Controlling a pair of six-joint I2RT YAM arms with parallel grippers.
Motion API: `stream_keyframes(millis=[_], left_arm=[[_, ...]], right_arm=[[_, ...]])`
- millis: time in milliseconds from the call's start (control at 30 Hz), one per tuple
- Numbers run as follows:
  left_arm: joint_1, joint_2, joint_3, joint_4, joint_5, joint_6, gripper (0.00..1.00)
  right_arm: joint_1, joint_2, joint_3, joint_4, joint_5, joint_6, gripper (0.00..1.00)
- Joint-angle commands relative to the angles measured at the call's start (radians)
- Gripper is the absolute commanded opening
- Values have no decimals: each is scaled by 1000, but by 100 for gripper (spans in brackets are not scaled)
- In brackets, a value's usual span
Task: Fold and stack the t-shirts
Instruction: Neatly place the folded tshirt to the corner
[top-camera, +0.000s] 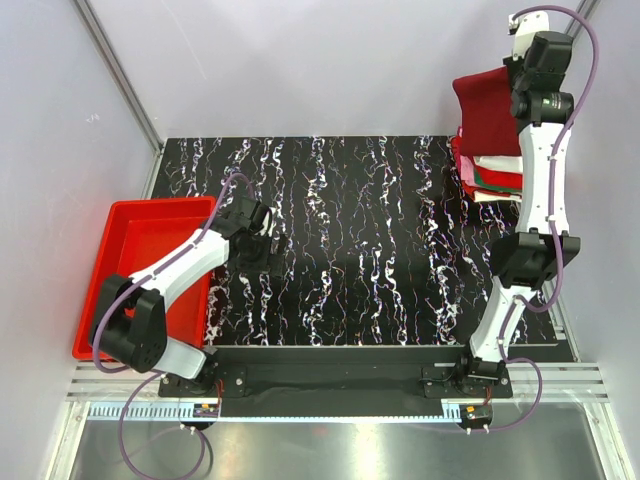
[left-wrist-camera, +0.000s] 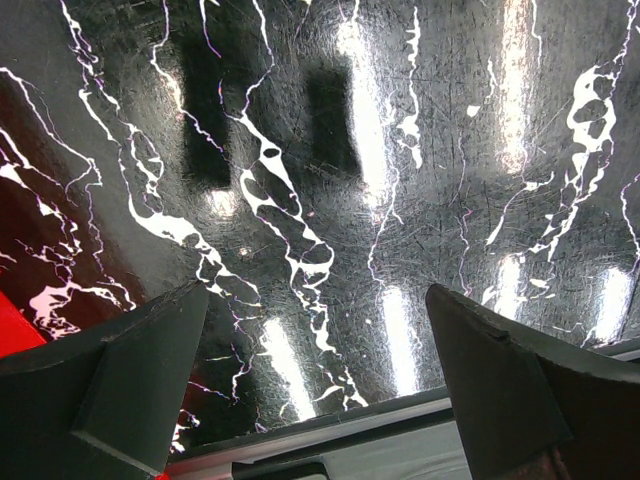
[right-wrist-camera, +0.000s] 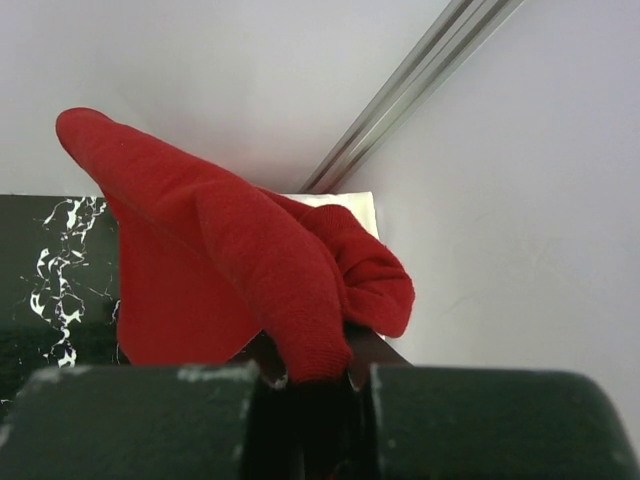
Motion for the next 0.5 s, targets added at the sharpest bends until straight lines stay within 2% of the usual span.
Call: stream_keyframes(millis=[0,167,467], left_arm=[[-7,1,18,29,-22,13,99],[-13,8,15,29,-27,13,99],[-19,40,18,23,-42,15,99]], right_arm=[[-20,-18,43,84,-43,32,0],[-39,36,54,83,-57,36,0],[-125,184,171,92,-94,36,0]])
